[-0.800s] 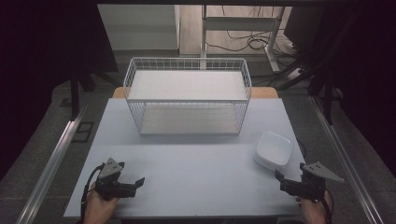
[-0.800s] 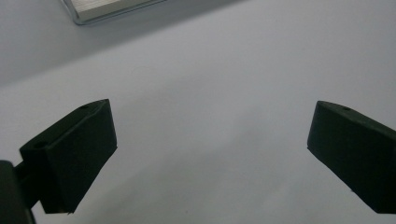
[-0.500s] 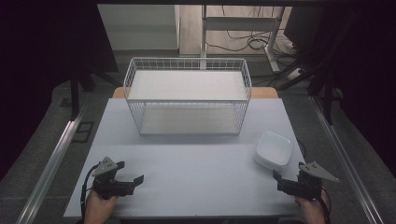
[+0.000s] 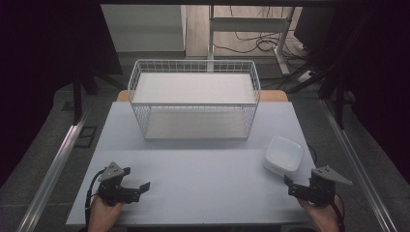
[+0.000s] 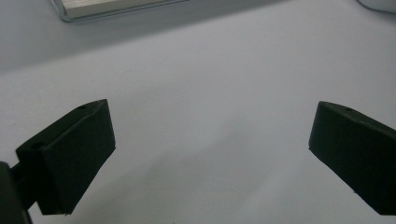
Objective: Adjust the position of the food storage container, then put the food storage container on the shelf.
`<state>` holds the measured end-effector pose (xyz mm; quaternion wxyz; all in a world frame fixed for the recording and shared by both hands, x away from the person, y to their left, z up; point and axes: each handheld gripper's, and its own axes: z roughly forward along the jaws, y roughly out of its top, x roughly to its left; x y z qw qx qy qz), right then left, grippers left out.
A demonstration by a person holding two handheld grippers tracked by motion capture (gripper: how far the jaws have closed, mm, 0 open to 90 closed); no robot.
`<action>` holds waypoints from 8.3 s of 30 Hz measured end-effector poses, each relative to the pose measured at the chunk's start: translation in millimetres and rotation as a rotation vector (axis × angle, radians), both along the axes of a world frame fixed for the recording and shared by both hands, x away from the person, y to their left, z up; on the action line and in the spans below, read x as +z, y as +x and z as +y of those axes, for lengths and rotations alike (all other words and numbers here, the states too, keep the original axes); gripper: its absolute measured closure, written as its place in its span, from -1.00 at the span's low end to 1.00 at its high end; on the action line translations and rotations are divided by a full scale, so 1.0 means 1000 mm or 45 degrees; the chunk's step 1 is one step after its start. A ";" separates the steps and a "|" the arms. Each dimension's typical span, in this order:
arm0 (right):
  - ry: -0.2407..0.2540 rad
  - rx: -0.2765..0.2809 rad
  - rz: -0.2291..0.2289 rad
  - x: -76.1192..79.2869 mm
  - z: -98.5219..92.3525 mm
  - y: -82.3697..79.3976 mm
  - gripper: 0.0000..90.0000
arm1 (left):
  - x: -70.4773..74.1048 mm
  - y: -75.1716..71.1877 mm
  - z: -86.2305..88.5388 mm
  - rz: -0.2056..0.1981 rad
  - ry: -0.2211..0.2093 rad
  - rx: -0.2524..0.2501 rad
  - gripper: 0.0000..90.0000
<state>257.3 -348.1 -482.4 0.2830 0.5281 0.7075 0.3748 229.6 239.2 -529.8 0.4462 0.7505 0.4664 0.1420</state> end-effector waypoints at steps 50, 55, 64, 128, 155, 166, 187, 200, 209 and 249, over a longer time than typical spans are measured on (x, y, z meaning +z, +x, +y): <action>0.053 0.298 0.297 -0.011 0.043 0.040 0.96 | -0.002 0.001 0.000 0.030 -0.016 -0.015 -0.97; 0.031 0.071 0.211 0.004 -0.002 0.039 0.98 | -0.002 0.001 -0.001 0.034 -0.007 -0.019 -0.96; -0.034 -0.011 0.150 0.016 -0.020 0.083 0.98 | -0.003 0.001 -0.003 0.045 0.007 -0.027 -0.96; -0.031 0.711 0.233 0.001 0.175 0.043 0.98 | -0.002 0.000 -0.007 0.029 -0.013 -0.085 -0.92; 0.033 0.709 0.103 -0.010 0.135 0.026 -0.94 | 0.000 0.001 -0.017 0.067 -0.006 -0.123 -0.93; 0.037 0.714 0.127 -0.003 0.151 0.029 -0.99 | 0.015 0.010 -0.044 0.068 -0.051 -0.226 -0.95; 0.045 0.729 0.228 0.008 0.198 0.046 -0.74 | 0.035 0.068 -0.107 0.065 -0.002 -0.391 -0.80; 0.281 0.786 0.511 -0.008 0.190 0.054 -0.21 | 0.013 0.068 -0.106 0.274 -0.210 -0.457 -0.50; 0.344 0.716 0.525 0.005 0.174 0.037 0.50 | 0.028 0.040 -0.092 0.241 -0.254 -0.339 0.45; 0.293 0.692 0.162 0.082 0.186 0.066 0.75 | 0.117 0.069 -0.081 0.029 -0.235 -0.207 0.78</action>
